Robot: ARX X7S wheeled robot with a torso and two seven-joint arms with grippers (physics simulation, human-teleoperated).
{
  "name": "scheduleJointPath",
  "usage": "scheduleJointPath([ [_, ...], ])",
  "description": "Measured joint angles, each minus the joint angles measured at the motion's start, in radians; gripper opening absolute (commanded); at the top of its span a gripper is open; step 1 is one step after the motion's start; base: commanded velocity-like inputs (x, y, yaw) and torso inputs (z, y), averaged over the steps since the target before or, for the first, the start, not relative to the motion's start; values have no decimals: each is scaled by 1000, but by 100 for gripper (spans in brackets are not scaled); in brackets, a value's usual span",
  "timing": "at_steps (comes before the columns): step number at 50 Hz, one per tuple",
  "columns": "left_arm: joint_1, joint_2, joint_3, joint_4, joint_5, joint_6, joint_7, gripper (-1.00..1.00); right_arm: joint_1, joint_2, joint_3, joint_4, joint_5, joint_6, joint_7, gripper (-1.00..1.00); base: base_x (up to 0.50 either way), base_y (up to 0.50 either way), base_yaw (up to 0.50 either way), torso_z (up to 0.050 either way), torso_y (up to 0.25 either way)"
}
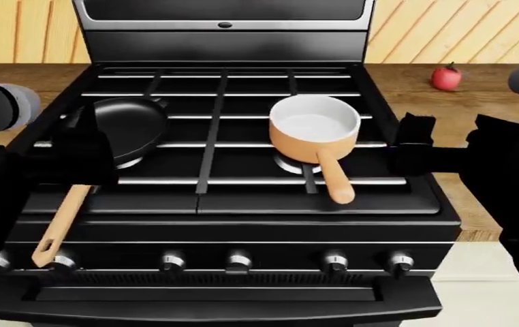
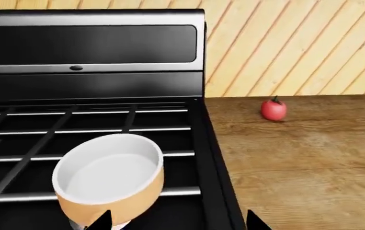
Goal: Place both pans onto different burners. Then place the tomato and the sushi on different pans.
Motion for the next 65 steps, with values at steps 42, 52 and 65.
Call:
scheduleJointPath([
  [42,-21,-9,13,5,-7,11,-4,100,-30,10,7,-5,-14,-37,-24,100,0,-500,0,0,0],
  [52,-21,-8,17,5,-4,13,0,100,-29,12,3,-4,-16,-41,-27,100,0,-500,0,0,0],
  [65,-16,-11,16,7,-1,18,4,100,-31,13,-1,-5,-20,-46,-31,100,0,-500,0,0,0],
])
